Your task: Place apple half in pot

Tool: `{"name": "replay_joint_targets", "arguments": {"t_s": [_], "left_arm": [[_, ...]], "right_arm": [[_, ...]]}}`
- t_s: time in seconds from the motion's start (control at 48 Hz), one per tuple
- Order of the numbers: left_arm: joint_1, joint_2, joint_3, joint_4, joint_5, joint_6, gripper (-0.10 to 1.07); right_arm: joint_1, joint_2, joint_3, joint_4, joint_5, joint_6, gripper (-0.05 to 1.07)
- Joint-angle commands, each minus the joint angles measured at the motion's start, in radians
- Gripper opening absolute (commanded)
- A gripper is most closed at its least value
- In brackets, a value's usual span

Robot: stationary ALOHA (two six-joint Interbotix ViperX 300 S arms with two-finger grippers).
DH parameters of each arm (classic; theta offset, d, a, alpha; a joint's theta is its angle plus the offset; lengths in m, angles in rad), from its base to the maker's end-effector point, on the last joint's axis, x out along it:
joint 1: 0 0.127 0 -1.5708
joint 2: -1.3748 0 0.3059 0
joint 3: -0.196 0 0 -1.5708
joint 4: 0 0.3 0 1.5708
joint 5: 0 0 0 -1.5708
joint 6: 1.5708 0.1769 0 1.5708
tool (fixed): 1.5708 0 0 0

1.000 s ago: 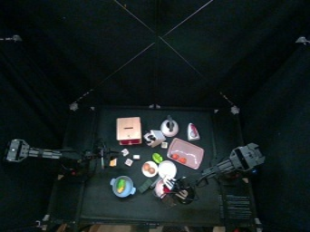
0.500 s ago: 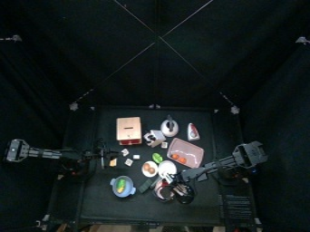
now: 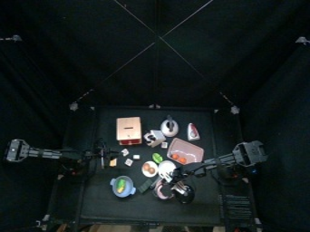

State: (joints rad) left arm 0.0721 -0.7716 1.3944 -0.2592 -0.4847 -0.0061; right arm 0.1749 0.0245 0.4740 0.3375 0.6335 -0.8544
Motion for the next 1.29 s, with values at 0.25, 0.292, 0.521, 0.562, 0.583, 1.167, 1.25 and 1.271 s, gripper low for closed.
{"name": "replay_joint_targets", "arguments": {"t_s": [0.25,0.292,0.521,0.562,0.583,1.167,1.25,1.271], "left_arm": [[0.003,0.002,-0.008,-0.003,0.002,0.002,0.50],[0.002,0.002,-0.006,-0.002,0.002,0.002,0.50],[0.003,0.002,-0.006,-0.002,0.003,0.002,0.50],[0.003,0.002,-0.006,-0.002,0.003,0.002,0.50],[0.003,0.002,-0.006,-0.002,0.003,0.002,0.50],[0.003,0.002,0.000,-0.002,0.008,0.002,0.50],[0.003,0.002,0.000,-0.002,0.006,0.002,0.50],[0.003,0.002,0.000,-0.002,0.008,0.002,0.50]], "right_arm": [[0.021,0.044,-0.020,-0.083,-0.012,-0.008,0.61],[0.029,0.048,-0.023,-0.087,-0.012,-0.008,0.61],[0.055,0.058,-0.032,-0.100,-0.011,-0.006,0.61],[0.060,0.058,-0.034,-0.101,-0.011,-0.006,0.61],[0.061,0.060,-0.035,-0.101,-0.011,-0.006,0.61],[0.094,0.104,-0.064,-0.166,0.002,-0.005,0.61],[0.097,0.104,-0.067,-0.169,0.002,-0.005,0.61],[0.097,0.104,-0.069,-0.170,0.002,-0.005,0.61]]}}
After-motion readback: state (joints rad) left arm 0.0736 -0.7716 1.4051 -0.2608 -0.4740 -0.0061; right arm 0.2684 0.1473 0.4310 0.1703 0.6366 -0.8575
